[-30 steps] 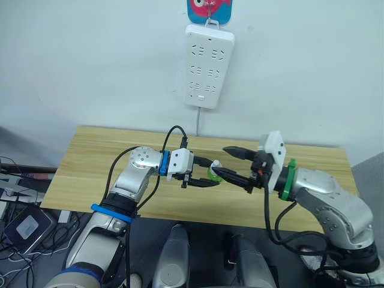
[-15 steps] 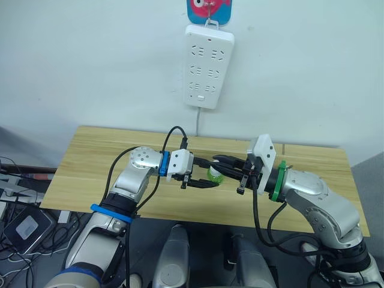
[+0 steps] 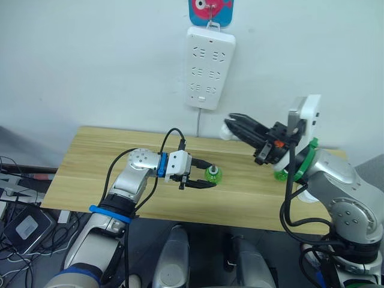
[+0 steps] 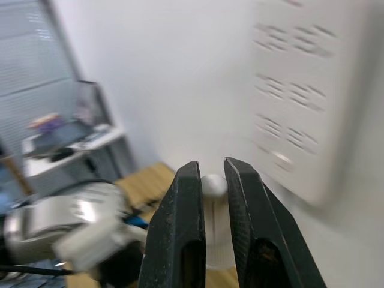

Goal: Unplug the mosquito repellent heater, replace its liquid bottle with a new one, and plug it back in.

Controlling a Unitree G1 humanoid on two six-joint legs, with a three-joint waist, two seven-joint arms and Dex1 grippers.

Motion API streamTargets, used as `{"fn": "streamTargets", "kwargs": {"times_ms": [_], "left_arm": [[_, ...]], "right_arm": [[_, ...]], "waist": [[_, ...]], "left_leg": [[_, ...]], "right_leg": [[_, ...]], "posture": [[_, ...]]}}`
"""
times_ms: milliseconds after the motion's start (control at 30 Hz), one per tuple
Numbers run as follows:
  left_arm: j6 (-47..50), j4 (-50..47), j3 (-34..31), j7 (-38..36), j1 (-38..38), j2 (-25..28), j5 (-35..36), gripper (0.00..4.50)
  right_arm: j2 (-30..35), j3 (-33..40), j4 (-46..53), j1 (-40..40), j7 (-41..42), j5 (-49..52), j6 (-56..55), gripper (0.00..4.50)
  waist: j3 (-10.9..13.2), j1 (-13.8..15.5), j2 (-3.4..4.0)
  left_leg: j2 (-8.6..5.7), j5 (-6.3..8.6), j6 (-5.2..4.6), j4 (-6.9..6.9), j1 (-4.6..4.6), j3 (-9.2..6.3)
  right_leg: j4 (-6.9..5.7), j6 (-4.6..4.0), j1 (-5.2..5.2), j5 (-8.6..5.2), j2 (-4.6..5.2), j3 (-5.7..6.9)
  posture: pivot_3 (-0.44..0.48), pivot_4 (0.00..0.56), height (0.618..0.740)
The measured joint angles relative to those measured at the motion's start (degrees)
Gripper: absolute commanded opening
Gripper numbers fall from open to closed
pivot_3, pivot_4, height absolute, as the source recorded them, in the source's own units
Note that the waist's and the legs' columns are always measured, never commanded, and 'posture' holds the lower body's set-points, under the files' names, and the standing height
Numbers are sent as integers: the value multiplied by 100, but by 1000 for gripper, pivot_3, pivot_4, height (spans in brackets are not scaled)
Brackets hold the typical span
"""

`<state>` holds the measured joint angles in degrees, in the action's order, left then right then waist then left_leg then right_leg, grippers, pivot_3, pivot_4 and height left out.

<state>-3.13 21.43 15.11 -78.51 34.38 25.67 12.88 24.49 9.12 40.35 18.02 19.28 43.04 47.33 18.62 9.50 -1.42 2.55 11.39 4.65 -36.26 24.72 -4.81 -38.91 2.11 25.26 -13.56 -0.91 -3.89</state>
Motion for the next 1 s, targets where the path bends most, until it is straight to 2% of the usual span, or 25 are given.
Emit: {"fn": "streamTargets", "kwargs": {"times_ms": [133, 300, 467, 633, 1000], "left_arm": [[5, 67, -57, 41, -26, 17, -14, 2200], [59, 60, -92, 103, 30, -11, -13, 2200], [216, -57, -220, 260, 71, 12, 1, 2200], [549, -359, -366, 399, 109, 72, 77, 2200], [1050, -798, -439, 386, 109, 375, 181, 2200]], "right_arm": [[181, -342, -1019, -1122, -201, -1532, -1069, 191], [-499, -694, -2863, -1214, -358, -2685, -2888, 191], [-762, -691, -4048, -855, -207, -2980, -3965, 191], [-1058, -650, -5190, -444, -169, -3111, -4681, 191], [-1390, -675, -6261, -72, -126, -3350, -5485, 191]], "waist": [[-16, -23, -7], [-18, -214, -6], [-6, -345, -8], [86, -354, 7], [316, -345, 32]], "left_leg": [[-1, -1, -2, -2, -4, 5], [5, -11, -18, -2, -13, 13], [6, -12, -19, 5, -13, 11], [7, -12, -20, 19, -17, 8], [6, -12, -19, 23, -12, 8]], "right_leg": [[-3, 3, 2, -1, -2, -6], [-7, 19, 3, -5, -6, -14], [-7, 19, 4, -6, -6, -14], [-7, 18, 4, -8, -7, -14], [-6, 22, 10, -12, -6, -17]], "posture": [[276, 266, 740], [294, 311, 740], [323, 367, 740], [358, 415, 740], [381, 434, 740]]}}
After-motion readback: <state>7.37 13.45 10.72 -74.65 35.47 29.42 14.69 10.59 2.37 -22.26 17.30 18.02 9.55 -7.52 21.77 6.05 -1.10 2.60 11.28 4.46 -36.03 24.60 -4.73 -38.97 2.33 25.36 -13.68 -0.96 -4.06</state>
